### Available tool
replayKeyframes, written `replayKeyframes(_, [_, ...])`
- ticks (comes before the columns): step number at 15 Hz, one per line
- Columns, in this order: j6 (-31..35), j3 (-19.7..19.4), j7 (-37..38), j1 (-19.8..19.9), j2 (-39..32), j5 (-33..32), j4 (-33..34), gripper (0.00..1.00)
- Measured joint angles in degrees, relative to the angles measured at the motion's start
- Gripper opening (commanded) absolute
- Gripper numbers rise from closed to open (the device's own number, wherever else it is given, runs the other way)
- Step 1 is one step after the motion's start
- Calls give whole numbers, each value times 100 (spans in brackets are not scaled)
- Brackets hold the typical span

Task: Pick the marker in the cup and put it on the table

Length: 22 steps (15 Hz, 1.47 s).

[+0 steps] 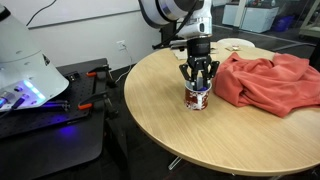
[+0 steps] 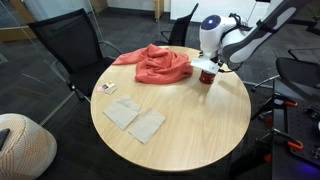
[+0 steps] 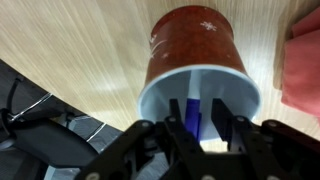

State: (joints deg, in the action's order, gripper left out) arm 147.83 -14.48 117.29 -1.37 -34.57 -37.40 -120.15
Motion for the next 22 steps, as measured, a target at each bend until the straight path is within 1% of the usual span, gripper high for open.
replayKeyframes(2, [0,-20,0,-7,-25,28,18,1])
replayKeyframes(3, [0,-28,0,-13,-36,35,31,1])
replayKeyframes(4, [0,-34,0,-20,-45,38,42,4])
replayKeyframes(10, [0,-156,0,-198,-20,28,47,4])
replayKeyframes(14, [0,-337,7,-441,267,-102,-114,4])
replayKeyframes(17, [-3,-484,126,-626,704,-488,-408,4])
replayKeyframes(20, [-6,-511,451,-711,1337,-1201,-822,4])
replayKeyframes(22, [-8,-448,677,-711,1801,-1696,-1110,4])
